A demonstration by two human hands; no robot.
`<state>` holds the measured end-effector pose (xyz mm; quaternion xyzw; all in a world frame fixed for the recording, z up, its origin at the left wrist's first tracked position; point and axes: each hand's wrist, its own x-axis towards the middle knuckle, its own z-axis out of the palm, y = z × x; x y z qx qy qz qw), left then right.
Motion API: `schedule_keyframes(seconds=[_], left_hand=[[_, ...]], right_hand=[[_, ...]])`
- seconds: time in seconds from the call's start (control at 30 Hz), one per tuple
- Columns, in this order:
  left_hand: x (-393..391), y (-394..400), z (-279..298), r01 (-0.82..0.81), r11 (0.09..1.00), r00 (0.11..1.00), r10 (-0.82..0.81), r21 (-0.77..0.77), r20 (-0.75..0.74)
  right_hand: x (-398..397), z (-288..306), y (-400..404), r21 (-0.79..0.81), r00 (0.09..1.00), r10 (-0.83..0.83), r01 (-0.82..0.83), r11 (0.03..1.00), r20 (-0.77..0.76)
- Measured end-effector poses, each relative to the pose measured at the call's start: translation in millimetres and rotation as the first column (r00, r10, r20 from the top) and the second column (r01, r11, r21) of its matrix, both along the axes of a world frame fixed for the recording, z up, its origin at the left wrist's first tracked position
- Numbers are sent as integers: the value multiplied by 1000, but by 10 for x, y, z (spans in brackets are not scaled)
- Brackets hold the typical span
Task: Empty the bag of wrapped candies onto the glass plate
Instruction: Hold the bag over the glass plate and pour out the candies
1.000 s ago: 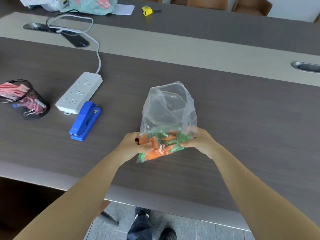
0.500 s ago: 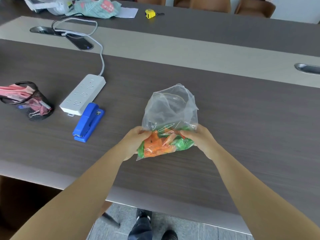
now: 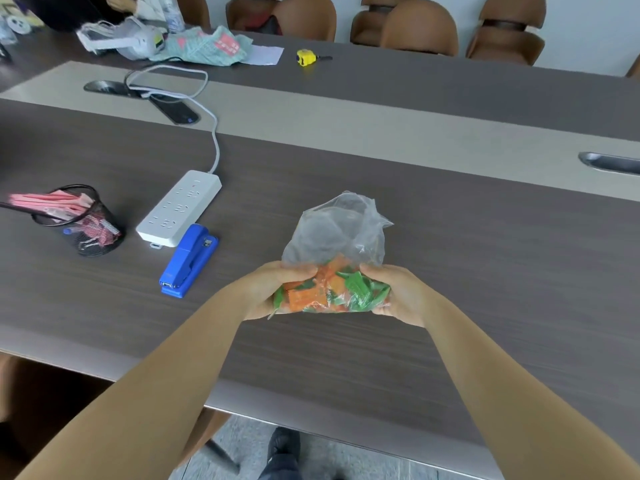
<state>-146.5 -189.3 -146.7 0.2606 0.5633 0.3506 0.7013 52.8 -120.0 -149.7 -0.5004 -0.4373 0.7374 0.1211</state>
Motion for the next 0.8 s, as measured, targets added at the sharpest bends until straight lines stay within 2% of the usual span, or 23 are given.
schedule_keyframes(seconds=[0.13,0.23,0.33,0.47,0.63,0.8], left_hand=[[-102,14,110,69,997,997,-68,-38,38],[-139,58,184,146,987,989,-148,-71,-19],[-143,130,204,121,990,992,-123,-78,-15],[-136,239,198,76,994,997,-77,-75,-21],[-174,361,213,66,997,997,-64,-37,49],[-202,423,185,116,993,993,-117,-13,-3]], right_hand=[[-47,45,-2,-37,997,-24,22,999,-71],[-111,96,13,1,994,-109,109,994,2],[-158,105,12,20,974,-210,209,978,85],[-195,78,8,5,947,-308,309,951,90],[-203,101,4,-54,935,-353,353,934,-5],[-190,154,36,-63,922,-386,384,921,-19]])
